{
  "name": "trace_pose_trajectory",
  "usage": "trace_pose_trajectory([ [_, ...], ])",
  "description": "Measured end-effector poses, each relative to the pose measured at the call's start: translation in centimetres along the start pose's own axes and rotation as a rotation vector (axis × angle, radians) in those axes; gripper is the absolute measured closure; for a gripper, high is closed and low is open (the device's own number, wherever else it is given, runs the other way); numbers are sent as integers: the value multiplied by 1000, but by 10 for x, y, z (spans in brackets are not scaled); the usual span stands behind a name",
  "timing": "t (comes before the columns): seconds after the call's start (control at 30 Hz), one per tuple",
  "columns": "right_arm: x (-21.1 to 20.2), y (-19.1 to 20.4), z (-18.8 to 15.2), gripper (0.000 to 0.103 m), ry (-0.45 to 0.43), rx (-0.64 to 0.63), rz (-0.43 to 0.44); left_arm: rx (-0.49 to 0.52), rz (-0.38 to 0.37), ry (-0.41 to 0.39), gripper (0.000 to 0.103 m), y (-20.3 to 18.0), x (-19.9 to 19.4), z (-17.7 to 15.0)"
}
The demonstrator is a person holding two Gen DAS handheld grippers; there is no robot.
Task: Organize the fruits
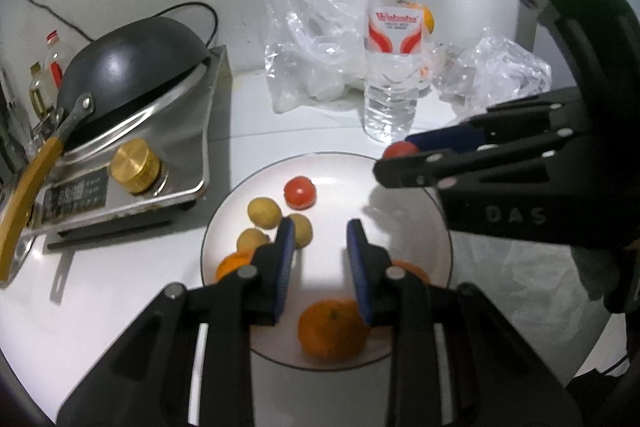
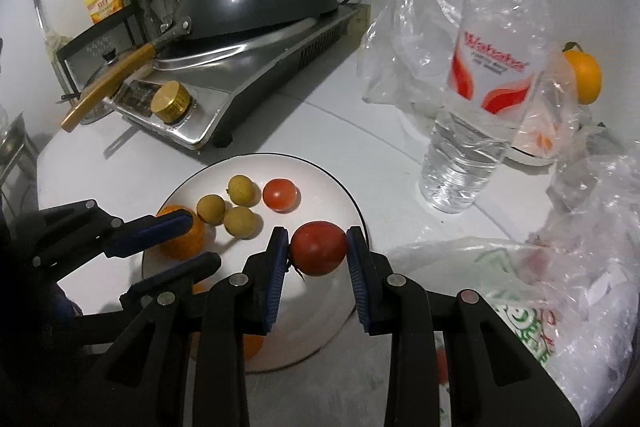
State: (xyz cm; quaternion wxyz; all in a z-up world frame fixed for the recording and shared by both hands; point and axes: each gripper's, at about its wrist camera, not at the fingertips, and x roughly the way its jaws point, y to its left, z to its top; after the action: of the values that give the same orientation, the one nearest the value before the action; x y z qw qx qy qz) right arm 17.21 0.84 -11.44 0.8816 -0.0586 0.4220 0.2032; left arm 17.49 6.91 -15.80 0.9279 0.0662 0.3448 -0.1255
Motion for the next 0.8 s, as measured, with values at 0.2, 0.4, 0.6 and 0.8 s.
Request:
trace_pose_trajectory([
  [0.2, -24, 0, -8, 71, -34, 8, -5, -64, 0, 7, 70, 3, -11, -8],
  [0.4, -44, -1, -18, 71, -57, 10, -12, -79, 2, -16, 65, -3, -25, -6],
  [0.6, -62, -9, -27, 71, -81, 22, -13, -72, -5, -38, 54, -16, -37, -4],
  [0.8, -80, -26, -44, 71, -112, 51, -12, -70, -99, -86, 54, -33, -46, -2],
])
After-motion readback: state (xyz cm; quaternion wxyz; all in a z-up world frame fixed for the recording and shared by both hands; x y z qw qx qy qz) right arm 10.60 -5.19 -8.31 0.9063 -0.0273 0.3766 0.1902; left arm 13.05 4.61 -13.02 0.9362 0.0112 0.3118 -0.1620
